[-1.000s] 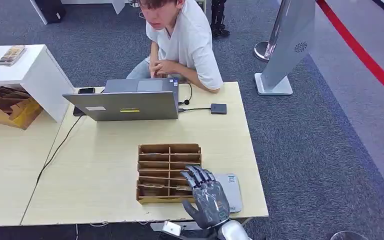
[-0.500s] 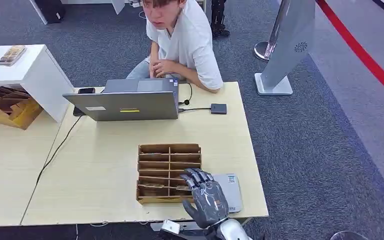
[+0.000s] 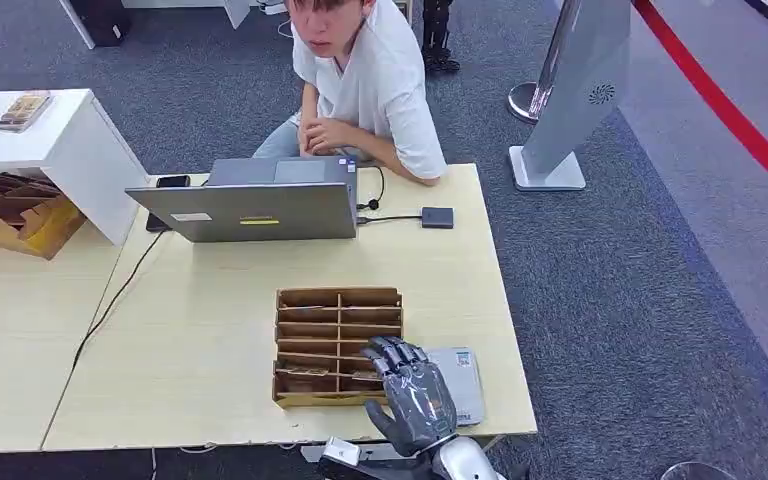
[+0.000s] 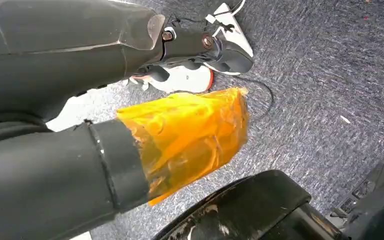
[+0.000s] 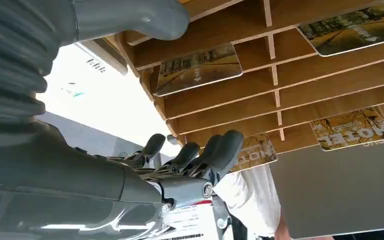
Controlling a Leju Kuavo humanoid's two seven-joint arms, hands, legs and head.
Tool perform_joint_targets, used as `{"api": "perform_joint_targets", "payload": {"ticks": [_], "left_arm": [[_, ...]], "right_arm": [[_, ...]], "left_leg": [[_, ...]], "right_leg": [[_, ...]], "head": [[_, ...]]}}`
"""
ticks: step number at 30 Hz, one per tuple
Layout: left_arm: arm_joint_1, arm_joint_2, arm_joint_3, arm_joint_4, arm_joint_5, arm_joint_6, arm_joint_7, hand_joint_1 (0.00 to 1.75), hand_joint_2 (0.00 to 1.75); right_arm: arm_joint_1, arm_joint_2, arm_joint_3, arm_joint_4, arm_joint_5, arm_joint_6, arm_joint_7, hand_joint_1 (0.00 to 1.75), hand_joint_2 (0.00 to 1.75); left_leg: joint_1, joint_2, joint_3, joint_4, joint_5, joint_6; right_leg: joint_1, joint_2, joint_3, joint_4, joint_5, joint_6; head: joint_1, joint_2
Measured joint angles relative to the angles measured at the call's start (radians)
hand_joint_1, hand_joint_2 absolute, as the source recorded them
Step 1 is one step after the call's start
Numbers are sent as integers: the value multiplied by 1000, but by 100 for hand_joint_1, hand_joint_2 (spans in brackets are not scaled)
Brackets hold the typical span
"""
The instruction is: Pass the card to the sensor for recognition and then transmit it.
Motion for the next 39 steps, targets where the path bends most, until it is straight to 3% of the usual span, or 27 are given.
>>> {"api": "perform_joint_targets", "payload": {"ticks": [7,17,39], "left_arm": [[0,0,0,0,0,-2,0,0,0],[-2,0,0,0,1,-4,0,0,0],[-2,0,-9,0,2,-8,2,0,0]], "right_arm": [[0,0,0,1,0,15,0,66,175],[0,0,0,0,-7,37,8,70,175],[-12,5,0,0,-11,69,37,61,175]], "left_leg": [[0,0,0,0,0,0],[0,0,0,0,0,0],[0,0,0,0,0,0]], "right_leg": [[0,0,0,0,0,0],[0,0,0,0,0,0],[0,0,0,0,0,0]], "head": [[0,0],[0,0],[0,0]]}}
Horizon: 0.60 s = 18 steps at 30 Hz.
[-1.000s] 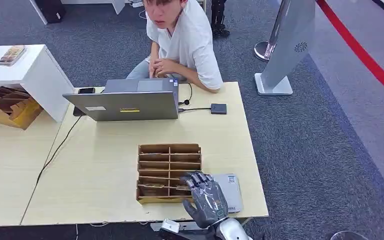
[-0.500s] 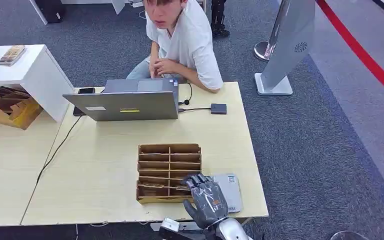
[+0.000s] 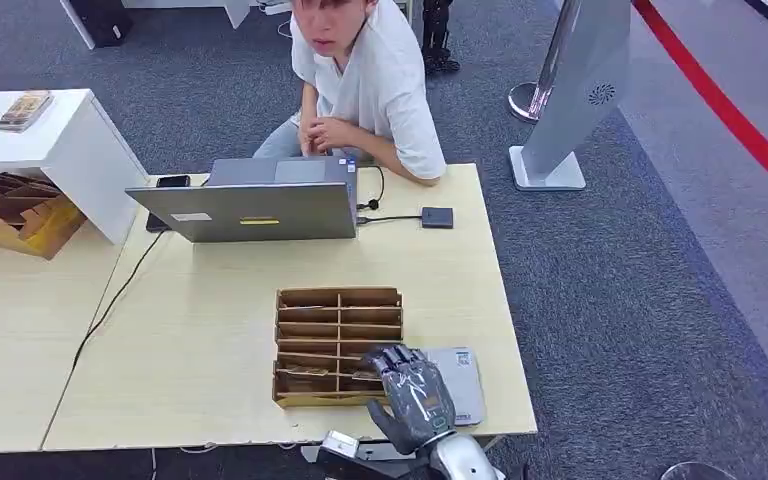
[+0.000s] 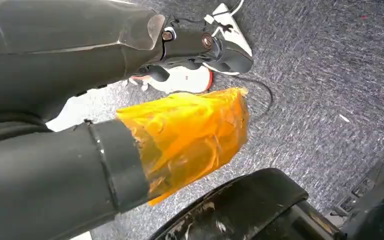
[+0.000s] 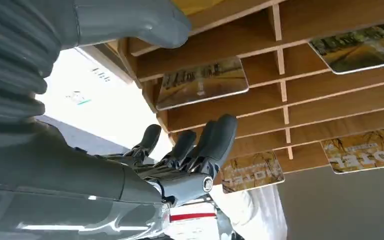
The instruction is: Pass the card to the sensor for recognition and then transmit it.
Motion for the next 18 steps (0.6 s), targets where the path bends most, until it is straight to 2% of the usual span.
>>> {"api": "perform_joint_targets", "payload": {"ticks": [7,11,18], "left_arm": [[-1,0,-3,0,0,-3,0,0,0],[-1,0,-8,0,2,-5,0,0,0],[-1,0,-14,0,2,-6,0,0,0]], "right_arm": [[-6,4,0,7,-2,2,3,72,175],[-7,8,0,8,-6,3,6,84,175],[-12,12,0,10,-9,13,11,86,175]], "left_leg": [[0,0,0,0,0,0],[0,0,0,0,0,0],[0,0,0,0,0,0]], "right_leg": [[0,0,0,0,0,0],[0,0,0,0,0,0],[0,0,0,0,0,0]], "head": [[0,0],[0,0],[0,0]]}}
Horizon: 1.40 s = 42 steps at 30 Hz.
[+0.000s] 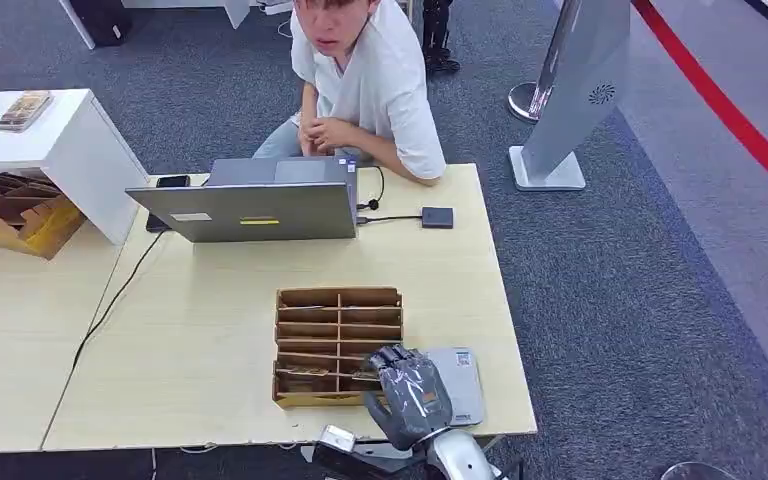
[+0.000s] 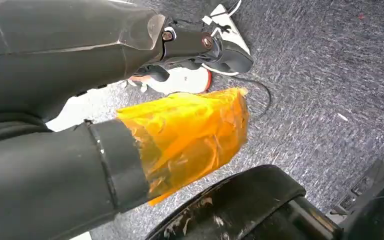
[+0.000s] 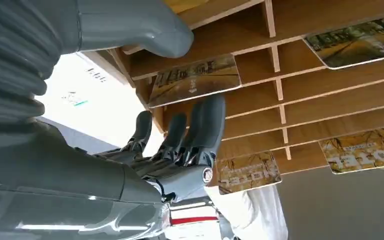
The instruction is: Pass the card to the sensor for recognition and then transmit it.
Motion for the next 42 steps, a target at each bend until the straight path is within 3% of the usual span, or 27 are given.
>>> {"api": "perform_joint_targets", "payload": {"ticks": [7,10,12,19,27,36,42], "left_arm": [[0,0,-1,0,0,0,0,0,0],[0,0,-1,0,0,0,0,0,0],[0,0,-1,0,0,0,0,0,0],[-1,0,-2,0,0,-2,0,0,0],[-1,0,-2,0,0,-3,0,0,0],[-2,0,-2,0,0,-3,0,0,0],[-2,0,-3,0,4,-3,0,0,0]], "right_arm": [[-2,0,0,0,0,0,0,87,175],[-2,0,0,0,0,1,0,105,175],[-3,0,0,0,0,2,1,131,175],[-9,2,-1,3,-8,3,6,159,175],[-10,6,-2,7,-11,-1,6,175,175],[-10,8,-3,15,-13,-24,-3,175,175],[-5,8,-10,13,-21,-79,-26,175,175]], "left_leg": [[0,0,0,0,0,0],[0,0,0,0,0,0],[0,0,0,0,0,0],[0,0,0,0,0,0],[0,0,0,0,0,0],[0,0,0,0,0,0],[0,0,0,0,0,0]], "right_leg": [[0,0,0,0,0,0],[0,0,0,0,0,0],[0,0,0,0,0,0],[0,0,0,0,0,0],[0,0,0,0,0,0],[0,0,0,0,0,0],[0,0,0,0,0,0]], "head": [[0,0],[0,0],[0,0],[0,0],[0,0],[0,0],[0,0]]}}
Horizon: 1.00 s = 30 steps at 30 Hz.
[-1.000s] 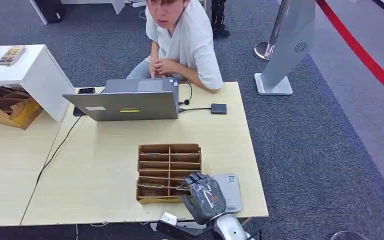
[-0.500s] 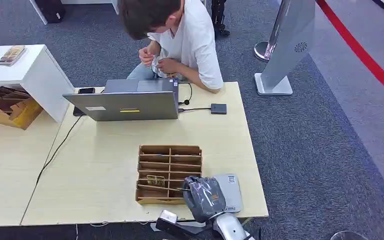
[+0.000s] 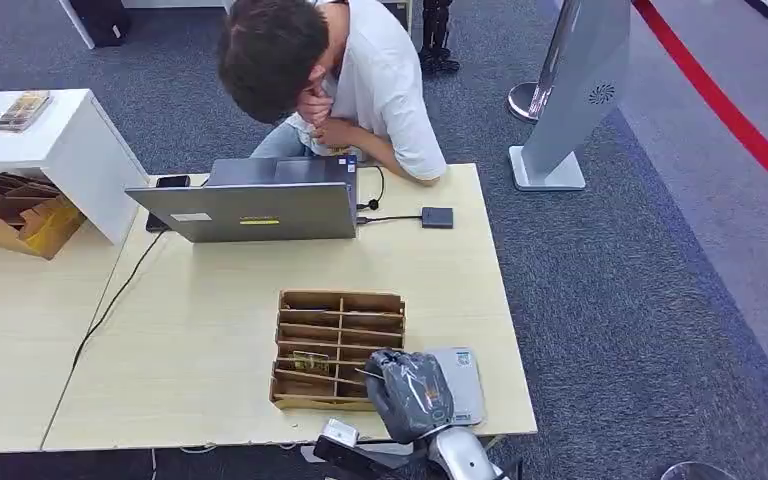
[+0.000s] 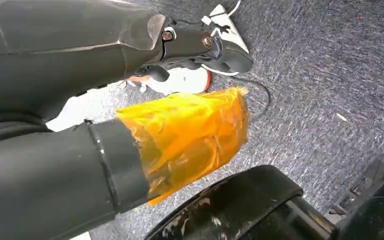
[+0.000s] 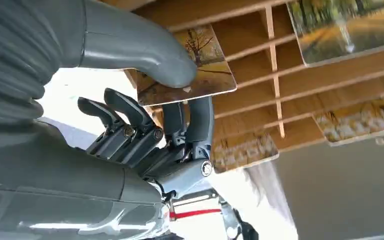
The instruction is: Pass the card to the sensor for recognition and then transmit it.
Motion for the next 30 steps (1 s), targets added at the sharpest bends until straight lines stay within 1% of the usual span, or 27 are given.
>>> {"api": "perform_joint_targets", "payload": {"ticks": [4,11,22,30], "left_arm": [[0,0,0,0,3,2,0,0,0],[0,0,-1,0,11,3,0,0,0],[1,0,-1,0,18,11,0,0,0],[1,0,-1,0,18,11,0,0,0]], "right_arm": [[15,0,-13,-24,3,-31,-12,175,175],[37,0,-29,-84,15,-62,-27,175,175],[71,0,-60,-169,3,-95,-57,175,175],[79,0,-67,-191,3,-99,-58,175,175]], "left_leg": [[0,0,0,0,0,0],[0,0,0,0,0,0],[0,0,0,0,0,0],[0,0,0,0,0,0]], "right_leg": [[0,0,0,0,0,0],[0,0,0,0,0,0],[0,0,0,0,0,0],[0,0,0,0,0,0]], "head": [[0,0],[0,0],[0,0],[0,0]]}}
